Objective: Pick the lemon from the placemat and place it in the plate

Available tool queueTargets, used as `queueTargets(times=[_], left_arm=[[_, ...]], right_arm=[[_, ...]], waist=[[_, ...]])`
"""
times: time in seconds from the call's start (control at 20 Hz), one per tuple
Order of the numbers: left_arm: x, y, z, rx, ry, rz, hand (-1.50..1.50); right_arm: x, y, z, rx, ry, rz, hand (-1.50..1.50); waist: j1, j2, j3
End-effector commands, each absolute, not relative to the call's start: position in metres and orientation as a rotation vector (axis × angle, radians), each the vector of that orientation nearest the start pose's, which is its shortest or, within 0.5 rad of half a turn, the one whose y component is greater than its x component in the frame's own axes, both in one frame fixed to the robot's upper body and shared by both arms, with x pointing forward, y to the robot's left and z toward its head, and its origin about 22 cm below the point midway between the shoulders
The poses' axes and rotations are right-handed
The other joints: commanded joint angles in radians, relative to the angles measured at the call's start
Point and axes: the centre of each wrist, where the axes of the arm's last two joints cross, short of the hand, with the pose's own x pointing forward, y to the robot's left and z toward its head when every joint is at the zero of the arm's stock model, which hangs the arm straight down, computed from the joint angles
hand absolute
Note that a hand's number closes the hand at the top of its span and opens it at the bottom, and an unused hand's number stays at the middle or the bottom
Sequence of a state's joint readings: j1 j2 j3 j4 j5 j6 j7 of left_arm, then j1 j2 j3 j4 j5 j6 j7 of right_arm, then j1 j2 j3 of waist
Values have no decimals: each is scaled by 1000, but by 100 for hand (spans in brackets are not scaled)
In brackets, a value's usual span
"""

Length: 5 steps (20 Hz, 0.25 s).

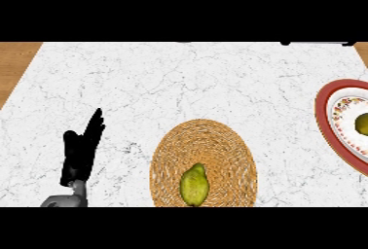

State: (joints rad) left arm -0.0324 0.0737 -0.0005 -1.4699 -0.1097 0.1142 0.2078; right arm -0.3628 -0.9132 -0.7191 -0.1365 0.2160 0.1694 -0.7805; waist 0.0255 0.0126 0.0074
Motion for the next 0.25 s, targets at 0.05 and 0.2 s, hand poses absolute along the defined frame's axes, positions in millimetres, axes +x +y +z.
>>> queueTargets(times=[0.05,0.2], left_arm=[[246,246,-14,230,-1298,-47,0],[258,241,-1,209,-1322,-56,0]], right_arm=[[162,-598,31,-872,-1450,-82,-150],[159,-597,28,-926,-1419,-67,-150]], waist=[[9,2,2],[8,3,2]])
